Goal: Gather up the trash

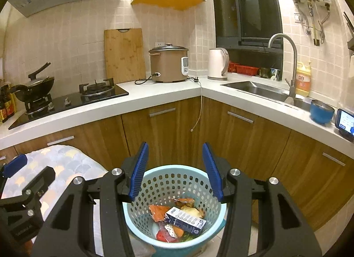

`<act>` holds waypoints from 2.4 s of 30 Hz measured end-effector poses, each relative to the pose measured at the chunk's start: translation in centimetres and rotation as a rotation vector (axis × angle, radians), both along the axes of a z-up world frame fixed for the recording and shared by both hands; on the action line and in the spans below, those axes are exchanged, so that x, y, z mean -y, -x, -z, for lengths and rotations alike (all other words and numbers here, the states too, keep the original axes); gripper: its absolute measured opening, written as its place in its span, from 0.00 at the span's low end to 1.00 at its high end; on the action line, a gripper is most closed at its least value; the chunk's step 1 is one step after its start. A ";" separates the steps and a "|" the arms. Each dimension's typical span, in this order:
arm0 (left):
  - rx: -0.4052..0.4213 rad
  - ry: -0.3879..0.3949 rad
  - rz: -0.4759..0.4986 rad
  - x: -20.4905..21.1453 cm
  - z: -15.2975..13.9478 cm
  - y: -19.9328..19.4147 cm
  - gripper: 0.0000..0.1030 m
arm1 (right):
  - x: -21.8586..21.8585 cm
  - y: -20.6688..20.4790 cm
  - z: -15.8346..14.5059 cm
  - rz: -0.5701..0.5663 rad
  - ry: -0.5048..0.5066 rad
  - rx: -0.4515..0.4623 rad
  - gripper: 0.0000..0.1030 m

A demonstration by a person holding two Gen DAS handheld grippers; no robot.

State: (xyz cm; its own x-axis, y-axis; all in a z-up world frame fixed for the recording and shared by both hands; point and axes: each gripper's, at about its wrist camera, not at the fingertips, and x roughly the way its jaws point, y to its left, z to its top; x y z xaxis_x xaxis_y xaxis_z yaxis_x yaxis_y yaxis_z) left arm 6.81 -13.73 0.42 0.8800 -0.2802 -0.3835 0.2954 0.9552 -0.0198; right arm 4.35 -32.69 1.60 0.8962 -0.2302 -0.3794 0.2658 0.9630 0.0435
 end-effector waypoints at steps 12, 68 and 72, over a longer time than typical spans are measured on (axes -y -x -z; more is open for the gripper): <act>-0.025 0.007 -0.007 -0.5 0.6 -0.2 0.85 | -0.3 -0.4 0.8 -0.021 -0.009 -0.028 0.46; -0.057 0.002 -0.027 -0.6 1.4 -1.3 0.89 | -0.7 -0.5 1.0 -0.043 -0.022 -0.006 0.60; -0.065 -0.001 -0.025 -0.5 1.5 -1.3 0.89 | -0.7 -0.7 1.2 -0.042 -0.026 -0.014 0.60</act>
State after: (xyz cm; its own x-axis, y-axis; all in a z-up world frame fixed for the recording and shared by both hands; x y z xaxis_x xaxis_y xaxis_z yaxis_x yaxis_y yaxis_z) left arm 8.12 -13.27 -1.10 0.8598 -0.2583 -0.4405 0.2699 0.9622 -0.0375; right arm 5.00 -32.02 0.39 0.8993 -0.1821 -0.3976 0.2258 0.9720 0.0655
